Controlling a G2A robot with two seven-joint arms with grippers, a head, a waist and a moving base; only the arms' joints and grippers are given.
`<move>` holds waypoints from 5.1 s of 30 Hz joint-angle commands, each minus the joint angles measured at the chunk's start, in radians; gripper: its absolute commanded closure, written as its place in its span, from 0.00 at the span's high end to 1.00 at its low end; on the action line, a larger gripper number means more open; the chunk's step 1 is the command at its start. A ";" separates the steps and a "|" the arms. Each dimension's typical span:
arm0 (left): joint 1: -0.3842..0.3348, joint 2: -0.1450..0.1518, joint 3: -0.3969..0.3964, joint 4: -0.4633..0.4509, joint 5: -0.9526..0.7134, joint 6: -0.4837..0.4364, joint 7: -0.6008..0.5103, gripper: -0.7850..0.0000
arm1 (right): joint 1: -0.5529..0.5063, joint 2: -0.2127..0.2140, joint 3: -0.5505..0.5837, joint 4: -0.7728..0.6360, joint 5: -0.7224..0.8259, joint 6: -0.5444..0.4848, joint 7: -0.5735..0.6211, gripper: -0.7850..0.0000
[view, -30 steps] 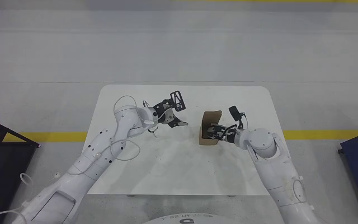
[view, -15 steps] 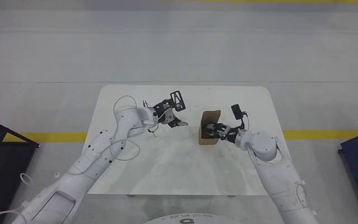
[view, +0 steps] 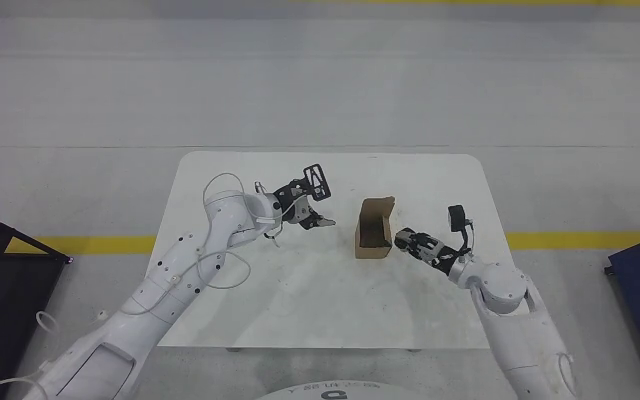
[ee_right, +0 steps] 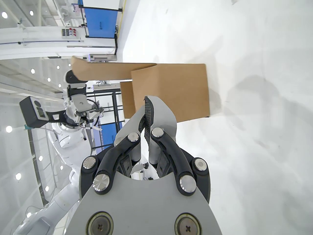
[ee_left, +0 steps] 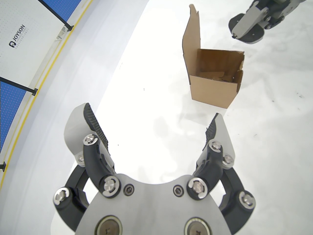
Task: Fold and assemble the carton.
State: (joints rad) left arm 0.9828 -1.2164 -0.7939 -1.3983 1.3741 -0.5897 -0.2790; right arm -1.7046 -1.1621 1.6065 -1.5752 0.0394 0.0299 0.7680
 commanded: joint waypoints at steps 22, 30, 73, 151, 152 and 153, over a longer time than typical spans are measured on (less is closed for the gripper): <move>-0.020 -0.024 0.033 0.070 -0.002 -0.018 -0.070 1.00 | 0.137 -0.005 -0.217 -0.003 -0.179 0.133 -0.028 0.49; -0.005 -0.019 0.011 0.072 0.000 -0.031 -0.050 1.00 | 0.136 -0.004 -0.242 -0.026 -0.186 0.144 -0.042 0.49; -0.019 -0.035 0.012 0.128 0.018 -0.067 -0.005 1.00 | 0.276 -0.020 -0.451 -0.031 -0.319 0.390 -0.088 0.51; -0.143 -0.108 0.065 0.259 -0.162 -0.003 -0.155 1.00 | 0.166 0.013 -0.383 -0.135 -0.302 0.323 -0.135 0.17; -0.143 -0.108 0.065 0.259 -0.162 -0.003 -0.155 1.00 | 0.166 0.013 -0.385 -0.138 -0.303 0.326 -0.137 0.16; -0.143 -0.108 0.065 0.259 -0.162 -0.003 -0.155 1.00 | 0.163 0.013 -0.385 -0.145 -0.307 0.326 -0.139 0.16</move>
State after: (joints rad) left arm 0.8396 -1.3243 -0.7286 -1.1397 1.2119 -0.5928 -0.4342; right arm -1.5397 -1.1495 1.2218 -1.7151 -0.2647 0.3557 0.6310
